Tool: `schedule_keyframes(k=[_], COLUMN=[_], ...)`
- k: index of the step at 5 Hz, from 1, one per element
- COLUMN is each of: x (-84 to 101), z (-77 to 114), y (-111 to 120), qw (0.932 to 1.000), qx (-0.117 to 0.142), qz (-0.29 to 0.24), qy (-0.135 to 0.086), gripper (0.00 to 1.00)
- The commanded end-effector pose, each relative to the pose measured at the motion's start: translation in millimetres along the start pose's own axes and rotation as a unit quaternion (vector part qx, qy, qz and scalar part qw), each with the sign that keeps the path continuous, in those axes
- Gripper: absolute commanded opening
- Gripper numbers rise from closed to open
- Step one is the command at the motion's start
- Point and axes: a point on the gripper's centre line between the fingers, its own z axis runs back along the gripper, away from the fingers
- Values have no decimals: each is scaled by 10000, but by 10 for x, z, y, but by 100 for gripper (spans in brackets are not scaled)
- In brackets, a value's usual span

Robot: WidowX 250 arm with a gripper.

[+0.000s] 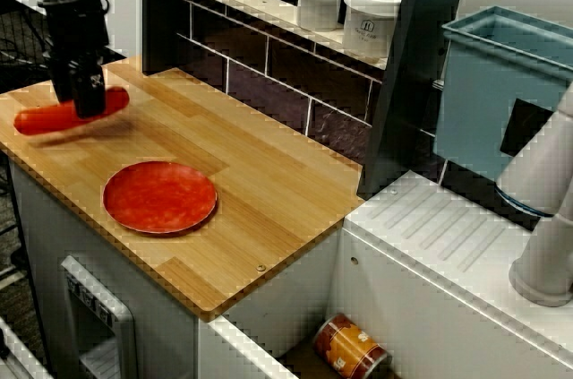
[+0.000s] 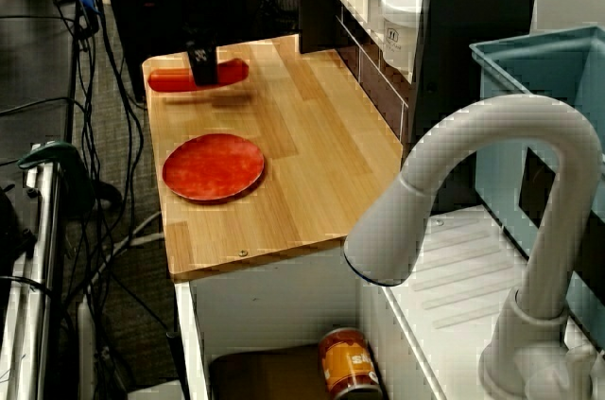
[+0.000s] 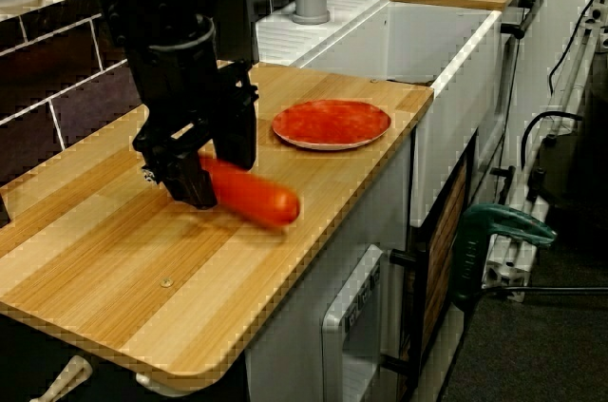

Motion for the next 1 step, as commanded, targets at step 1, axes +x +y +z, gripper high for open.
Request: schedule_keyframes(k=[1], x=[-193], z=[228], y=[-138], qw=[9993], qx=[-129], qz=[-331], qy=[-123], gripper=[100])
